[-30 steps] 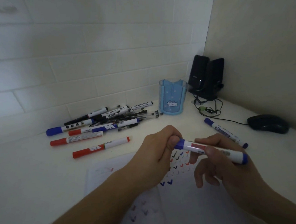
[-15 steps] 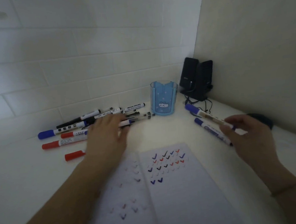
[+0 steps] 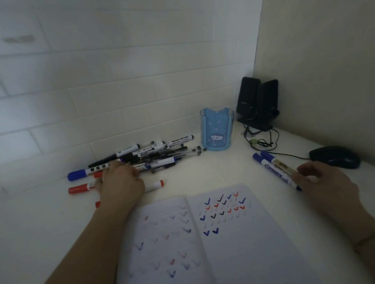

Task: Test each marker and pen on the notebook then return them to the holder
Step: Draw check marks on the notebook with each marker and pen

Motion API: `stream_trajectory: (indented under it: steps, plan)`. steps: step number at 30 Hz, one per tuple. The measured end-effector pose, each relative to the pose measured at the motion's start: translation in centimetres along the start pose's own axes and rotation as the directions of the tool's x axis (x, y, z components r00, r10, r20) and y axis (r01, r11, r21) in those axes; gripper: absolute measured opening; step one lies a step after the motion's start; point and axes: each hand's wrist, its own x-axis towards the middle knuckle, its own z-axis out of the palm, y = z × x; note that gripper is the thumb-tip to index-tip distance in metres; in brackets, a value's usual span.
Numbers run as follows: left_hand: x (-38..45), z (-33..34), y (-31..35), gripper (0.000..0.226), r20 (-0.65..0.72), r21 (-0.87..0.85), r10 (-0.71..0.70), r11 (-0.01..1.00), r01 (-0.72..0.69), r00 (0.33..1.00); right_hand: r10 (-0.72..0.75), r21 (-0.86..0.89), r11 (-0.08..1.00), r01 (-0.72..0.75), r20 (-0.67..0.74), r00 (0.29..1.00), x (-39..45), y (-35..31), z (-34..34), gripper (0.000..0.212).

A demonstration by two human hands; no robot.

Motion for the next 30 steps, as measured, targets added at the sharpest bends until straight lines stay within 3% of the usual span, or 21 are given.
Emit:
stream_trajectory:
  steps: [7, 12, 17, 19, 22, 26, 28, 30]
  plan:
    - [0.0, 0.5, -0.4, 0.038, -0.127, -0.026, -0.002, 1.000, -0.001, 0.992, -0.022, 0.009, 1.000, 0.022, -0.002, 1.000, 0.2, 0.1, 0.1, 0.018]
    - [0.2, 0.4, 0.1, 0.030, -0.069, 0.071, -0.015, 0.997, 0.020, 0.997, -0.055, 0.052, 0.997, 0.057, -0.029, 0.998, -0.2, 0.1, 0.1, 0.018]
    - [-0.2, 0.6, 0.5, 0.027, -0.202, 0.086, 0.113, 0.992, -0.097, 0.973, -0.184, 0.056, 0.980, 0.193, -0.147, 0.972, -1.1, -1.3, -0.6, 0.030]
    - [-0.9, 0.3, 1.5, 0.026, -0.309, 0.056, 0.235, 0.972, -0.229, 0.922, -0.261, 0.048, 0.961, 0.274, -0.185, 0.948, -1.6, -2.3, -0.9, 0.032]
    - [-2.9, -0.3, 4.0, 0.022, -0.416, 0.025, 0.481, 0.854, -0.519, 0.772, -0.398, 0.040, 0.911, 0.411, -0.174, 0.900, -3.0, -3.9, -1.3, 0.044]
    - [-6.4, -0.5, 6.8, 0.026, -0.337, 0.008, 0.744, 0.616, -0.788, 0.577, -0.662, -0.060, 0.743, 0.667, -0.219, 0.717, -5.1, -5.4, -1.3, 0.056]
    - [-7.6, -0.4, 7.5, 0.026, -0.328, -0.049, 0.811, 0.497, -0.866, 0.484, -0.713, -0.087, 0.697, 0.712, -0.197, 0.673, -5.7, -5.8, -0.9, 0.057]
    - [-8.3, -0.3, 7.8, 0.027, -0.326, -0.110, 0.836, 0.431, -0.896, 0.442, -0.726, -0.059, 0.679, 0.731, -0.194, 0.659, -5.9, -5.9, -0.3, 0.048]
